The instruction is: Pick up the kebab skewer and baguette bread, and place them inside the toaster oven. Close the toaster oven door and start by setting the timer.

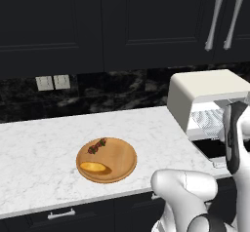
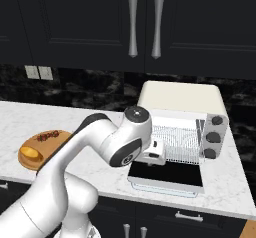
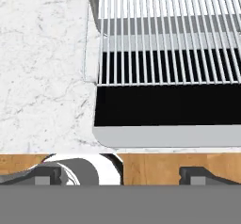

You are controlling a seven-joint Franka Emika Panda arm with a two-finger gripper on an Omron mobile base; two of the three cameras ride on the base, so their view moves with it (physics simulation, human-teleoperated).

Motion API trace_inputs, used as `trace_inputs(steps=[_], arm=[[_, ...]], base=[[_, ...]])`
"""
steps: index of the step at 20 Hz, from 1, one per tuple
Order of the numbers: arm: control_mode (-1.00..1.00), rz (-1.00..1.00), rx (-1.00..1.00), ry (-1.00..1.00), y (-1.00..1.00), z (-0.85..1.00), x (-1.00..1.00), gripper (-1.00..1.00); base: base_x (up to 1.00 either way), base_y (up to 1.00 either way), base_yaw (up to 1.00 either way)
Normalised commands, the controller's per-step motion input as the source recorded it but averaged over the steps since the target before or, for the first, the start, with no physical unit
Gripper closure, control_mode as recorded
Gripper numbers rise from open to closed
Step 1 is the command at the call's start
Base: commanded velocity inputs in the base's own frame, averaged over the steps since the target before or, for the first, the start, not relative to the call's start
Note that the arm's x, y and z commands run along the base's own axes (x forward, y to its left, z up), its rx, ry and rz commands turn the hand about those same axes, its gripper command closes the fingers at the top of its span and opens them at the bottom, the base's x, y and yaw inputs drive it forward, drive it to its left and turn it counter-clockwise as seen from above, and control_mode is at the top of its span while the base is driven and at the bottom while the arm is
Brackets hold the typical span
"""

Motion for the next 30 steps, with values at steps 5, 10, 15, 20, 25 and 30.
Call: trace_inputs(steps=[5,10,15,20,25,30], arm=[[-1.00,0.08,-0.10,0.00,1.00,0.00,-0.19,-1.00],[-1.00,0.23,-0.08,0.04,1.00,0.00,0.00,-1.00],[-1.00,0.25,-0.11,0.00,1.00,-0.04,0.00,-1.00],[-1.00,0.35,-0.06,0.03,1.00,-0.17,-0.02,-1.00],[-1.00,0.36,0.00,0.16,0.62,-0.20,-0.15,-1.00],[-1.00,0.27,0.06,0.13,0.77,-0.26,-0.03,-1.00]], base=[[0.00,0.00,0.00],[0.00,0.00,0.00],[0.00,0.00,0.00],[0.00,0.00,0.00],[0.00,0.00,0.00],[0.00,0.00,0.00]])
